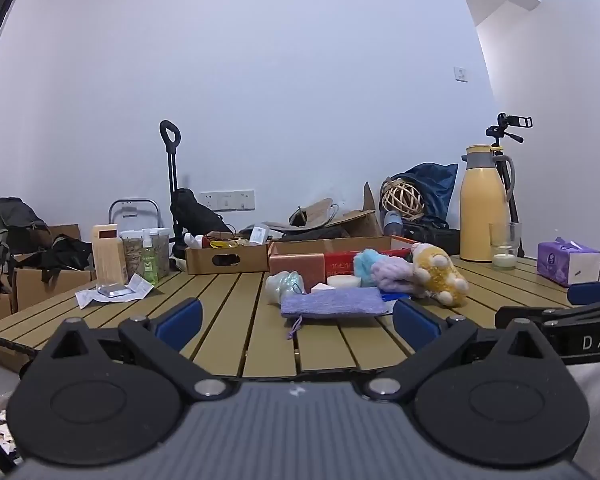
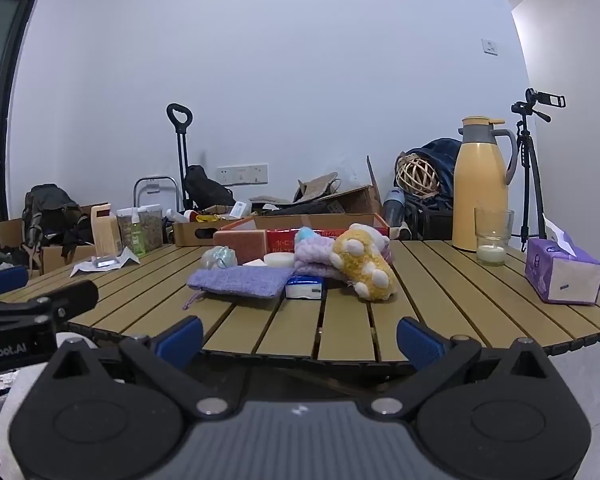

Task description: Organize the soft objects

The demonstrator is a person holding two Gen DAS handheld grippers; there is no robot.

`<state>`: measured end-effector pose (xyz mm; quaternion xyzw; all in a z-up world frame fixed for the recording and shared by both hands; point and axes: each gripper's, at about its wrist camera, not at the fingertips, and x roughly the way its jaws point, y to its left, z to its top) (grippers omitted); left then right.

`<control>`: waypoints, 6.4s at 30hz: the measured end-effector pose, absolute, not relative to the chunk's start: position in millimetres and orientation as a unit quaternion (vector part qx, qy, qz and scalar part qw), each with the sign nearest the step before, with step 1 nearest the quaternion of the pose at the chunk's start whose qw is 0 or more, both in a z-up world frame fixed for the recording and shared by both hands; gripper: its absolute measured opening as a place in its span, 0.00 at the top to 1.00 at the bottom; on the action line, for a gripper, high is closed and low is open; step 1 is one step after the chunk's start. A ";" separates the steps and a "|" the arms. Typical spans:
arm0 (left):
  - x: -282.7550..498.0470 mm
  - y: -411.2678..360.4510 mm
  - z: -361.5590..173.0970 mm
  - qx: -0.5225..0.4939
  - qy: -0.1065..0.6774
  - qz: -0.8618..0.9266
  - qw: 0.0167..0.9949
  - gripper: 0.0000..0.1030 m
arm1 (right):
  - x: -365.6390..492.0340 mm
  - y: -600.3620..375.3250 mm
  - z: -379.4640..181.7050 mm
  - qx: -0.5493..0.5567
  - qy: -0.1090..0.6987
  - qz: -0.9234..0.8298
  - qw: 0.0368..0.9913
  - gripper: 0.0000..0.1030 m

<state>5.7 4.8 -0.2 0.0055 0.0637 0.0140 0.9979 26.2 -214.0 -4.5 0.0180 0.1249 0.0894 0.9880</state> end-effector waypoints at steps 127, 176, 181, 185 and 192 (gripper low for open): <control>288.1 62.2 -21.6 -0.162 0.273 -0.108 0.942 0.58 | 295.1 -171.9 -41.1 0.177 0.300 0.166 0.923 0.60; 510.9 70.6 163.9 -0.023 0.215 -0.065 0.974 0.28 | 609.8 -172.5 124.2 0.048 0.391 0.154 0.906 0.46; 453.1 62.7 200.5 0.006 0.190 -0.042 0.981 0.22 | 542.6 -211.7 180.4 0.044 0.352 0.143 0.924 0.37; 407.1 60.9 206.4 -0.001 0.170 -0.031 0.985 0.17 | 479.7 -234.4 204.6 0.036 0.303 0.138 0.942 0.32; 313.0 48.8 195.6 0.034 0.105 -0.014 0.994 0.03 | 357.9 -262.9 207.4 0.022 0.212 0.154 0.965 0.23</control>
